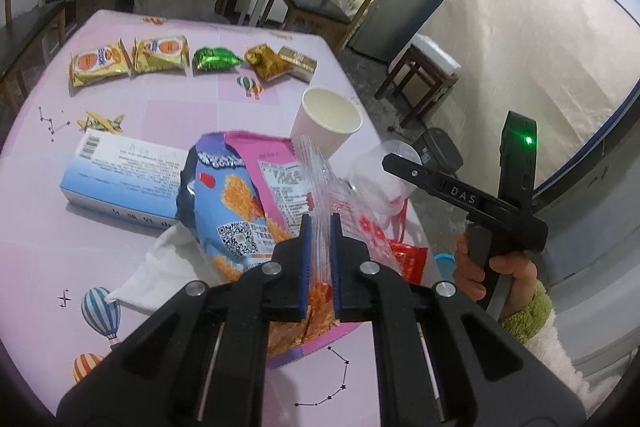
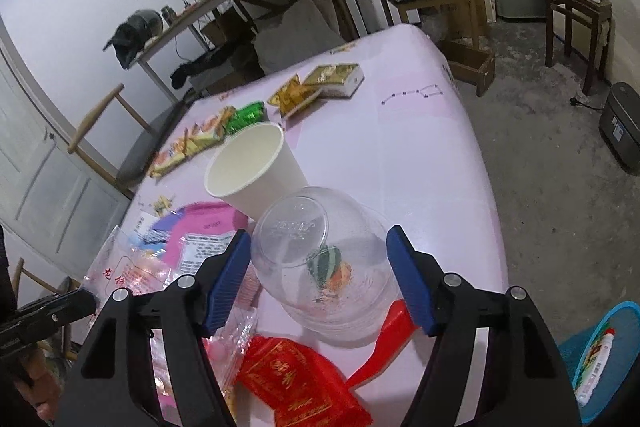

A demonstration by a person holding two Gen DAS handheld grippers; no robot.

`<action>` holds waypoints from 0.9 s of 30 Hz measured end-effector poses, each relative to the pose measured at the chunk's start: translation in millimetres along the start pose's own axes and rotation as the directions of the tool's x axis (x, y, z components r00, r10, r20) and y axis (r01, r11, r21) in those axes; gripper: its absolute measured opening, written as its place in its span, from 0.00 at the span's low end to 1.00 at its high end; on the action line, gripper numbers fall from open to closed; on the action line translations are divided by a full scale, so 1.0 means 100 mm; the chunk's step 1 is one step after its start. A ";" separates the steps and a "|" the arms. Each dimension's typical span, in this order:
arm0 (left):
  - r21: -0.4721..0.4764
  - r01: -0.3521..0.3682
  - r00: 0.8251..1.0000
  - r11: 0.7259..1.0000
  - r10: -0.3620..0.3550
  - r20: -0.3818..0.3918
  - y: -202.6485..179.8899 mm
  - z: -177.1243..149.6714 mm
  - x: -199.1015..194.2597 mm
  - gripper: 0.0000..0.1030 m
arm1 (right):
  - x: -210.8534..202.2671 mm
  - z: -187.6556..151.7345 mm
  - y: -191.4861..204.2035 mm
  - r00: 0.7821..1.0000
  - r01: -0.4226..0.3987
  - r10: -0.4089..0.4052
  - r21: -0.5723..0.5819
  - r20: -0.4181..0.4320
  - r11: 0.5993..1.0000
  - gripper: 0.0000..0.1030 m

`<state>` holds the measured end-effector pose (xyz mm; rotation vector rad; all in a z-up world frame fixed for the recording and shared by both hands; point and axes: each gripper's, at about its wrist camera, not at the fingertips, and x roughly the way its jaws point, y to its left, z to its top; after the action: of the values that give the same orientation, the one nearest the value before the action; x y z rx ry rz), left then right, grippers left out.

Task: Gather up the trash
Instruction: 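Lift the plastic bag with the left tool while the right tool grasps the clear lid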

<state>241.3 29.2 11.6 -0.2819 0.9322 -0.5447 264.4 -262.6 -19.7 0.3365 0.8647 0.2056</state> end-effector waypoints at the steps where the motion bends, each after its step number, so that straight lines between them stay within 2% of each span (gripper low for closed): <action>1: 0.001 0.003 1.000 1.000 -0.003 0.008 -0.01 0.01 -0.03 0.06 | -0.05 0.01 0.00 1.000 -0.007 0.007 0.004 0.010 1.000 0.66; 10: 0.040 0.032 0.996 0.999 -0.035 0.078 -0.24 0.01 -0.37 0.06 | -0.55 0.01 -0.01 0.993 -0.076 0.073 0.027 0.088 0.997 0.65; 17: 0.123 0.083 0.991 0.989 -0.095 0.095 -0.71 0.02 -0.47 0.06 | -1.18 -0.09 -0.26 0.981 -0.100 0.085 0.076 0.174 0.992 0.62; 23: 0.242 0.167 0.982 0.956 -0.183 0.042 -1.46 0.00 -0.26 0.06 | -1.87 -0.36 -0.82 0.968 -0.062 0.011 0.194 0.252 0.979 0.62; 27: 0.325 0.248 0.968 0.912 -0.245 -0.053 -2.14 -0.11 0.14 0.06 | -2.32 -0.69 -1.44 0.951 0.001 -0.101 0.324 0.293 0.946 0.61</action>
<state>170.8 -156.2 93.5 -0.0924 0.8043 -0.9258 70.1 -453.6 49.4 0.6322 0.5945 -0.0402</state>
